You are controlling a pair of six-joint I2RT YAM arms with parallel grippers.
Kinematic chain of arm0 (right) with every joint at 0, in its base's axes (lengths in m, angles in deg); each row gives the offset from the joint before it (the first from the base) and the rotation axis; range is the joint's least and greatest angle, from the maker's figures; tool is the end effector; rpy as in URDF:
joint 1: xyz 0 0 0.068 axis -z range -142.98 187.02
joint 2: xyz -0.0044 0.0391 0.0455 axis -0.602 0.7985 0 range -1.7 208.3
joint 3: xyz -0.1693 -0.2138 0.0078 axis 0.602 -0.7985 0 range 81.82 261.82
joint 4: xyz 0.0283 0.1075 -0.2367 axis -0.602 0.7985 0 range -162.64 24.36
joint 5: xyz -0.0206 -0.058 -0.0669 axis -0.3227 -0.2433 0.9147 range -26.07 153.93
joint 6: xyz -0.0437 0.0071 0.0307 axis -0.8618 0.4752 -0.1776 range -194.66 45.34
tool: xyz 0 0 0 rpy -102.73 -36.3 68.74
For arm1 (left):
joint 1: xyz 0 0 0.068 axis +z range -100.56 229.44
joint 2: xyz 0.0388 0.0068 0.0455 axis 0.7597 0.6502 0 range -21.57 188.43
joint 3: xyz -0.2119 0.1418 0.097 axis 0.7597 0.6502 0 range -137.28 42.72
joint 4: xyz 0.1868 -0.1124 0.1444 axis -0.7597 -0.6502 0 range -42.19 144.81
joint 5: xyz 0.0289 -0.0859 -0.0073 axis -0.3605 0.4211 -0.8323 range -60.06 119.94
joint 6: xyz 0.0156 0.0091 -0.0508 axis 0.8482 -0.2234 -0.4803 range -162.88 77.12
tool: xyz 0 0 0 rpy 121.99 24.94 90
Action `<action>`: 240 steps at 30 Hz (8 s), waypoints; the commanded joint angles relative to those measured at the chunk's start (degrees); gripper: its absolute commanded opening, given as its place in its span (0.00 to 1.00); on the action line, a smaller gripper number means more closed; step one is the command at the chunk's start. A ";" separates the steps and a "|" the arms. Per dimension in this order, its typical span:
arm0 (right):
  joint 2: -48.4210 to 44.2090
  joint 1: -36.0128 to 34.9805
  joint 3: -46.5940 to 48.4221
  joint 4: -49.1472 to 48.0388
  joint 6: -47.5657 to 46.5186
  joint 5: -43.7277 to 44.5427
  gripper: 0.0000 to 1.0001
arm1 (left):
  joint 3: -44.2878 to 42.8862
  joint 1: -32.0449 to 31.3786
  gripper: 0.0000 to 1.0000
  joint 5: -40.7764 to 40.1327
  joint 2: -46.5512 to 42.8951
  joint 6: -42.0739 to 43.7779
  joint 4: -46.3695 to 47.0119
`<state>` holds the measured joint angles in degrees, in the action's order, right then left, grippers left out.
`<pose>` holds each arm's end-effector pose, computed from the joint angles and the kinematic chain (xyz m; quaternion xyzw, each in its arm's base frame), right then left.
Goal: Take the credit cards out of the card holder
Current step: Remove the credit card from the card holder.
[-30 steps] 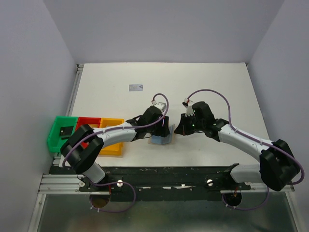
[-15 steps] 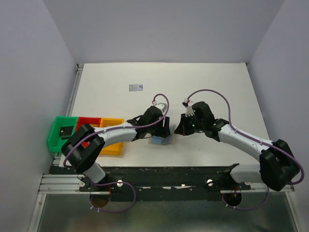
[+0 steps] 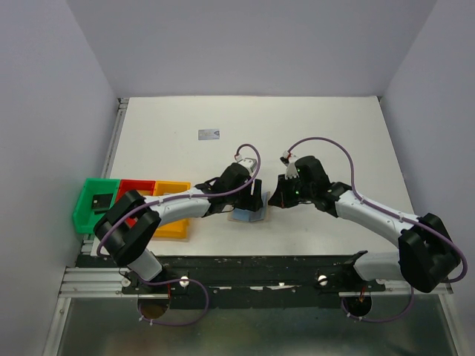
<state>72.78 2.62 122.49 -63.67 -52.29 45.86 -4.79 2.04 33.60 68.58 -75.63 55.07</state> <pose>0.2128 0.1591 0.2082 -0.1573 0.8934 0.3146 0.2795 0.2167 -0.2389 0.1819 0.1293 0.9053 -0.2822 0.2899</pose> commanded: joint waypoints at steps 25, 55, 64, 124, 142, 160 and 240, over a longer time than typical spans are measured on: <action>0.23 0.20 0.29 0.08 -0.93 -0.30 0.00 | -1.80 -0.68 0.74 1.08 0.38 1.38 -0.16; -0.83 0.20 -0.67 0.43 -1.54 0.57 0.00 | 3.20 0.20 0.68 -13.68 -9.55 -2.14 -5.70; -1.26 0.20 -0.76 1.84 -2.60 1.98 0.00 | 11.73 3.71 0.68 -14.57 -17.81 -4.51 -3.60; -0.65 0.20 0.82 2.37 -3.12 1.10 0.00 | -0.31 -3.67 0.73 -13.15 -1.99 0.41 -6.67; -0.48 0.29 1.96 5.96 -4.62 3.65 0.00 | 5.40 -1.47 0.71 -21.41 -11.57 -5.03 -8.51; -0.56 0.29 11.97 21.07 -5.58 17.79 0.59 | 7.61 2.66 0.63 -19.14 -18.43 -7.15 -7.90; 22.21 2.14 0.20 -19.96 12.17 -12.52 0.00 | 6.20 3.01 0.21 -9.28 -1.20 -8.64 -0.16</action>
<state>95.90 4.50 123.69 -82.21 -39.38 34.67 1.37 4.86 26.08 68.45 -83.72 57.34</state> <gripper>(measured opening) 0.033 0.173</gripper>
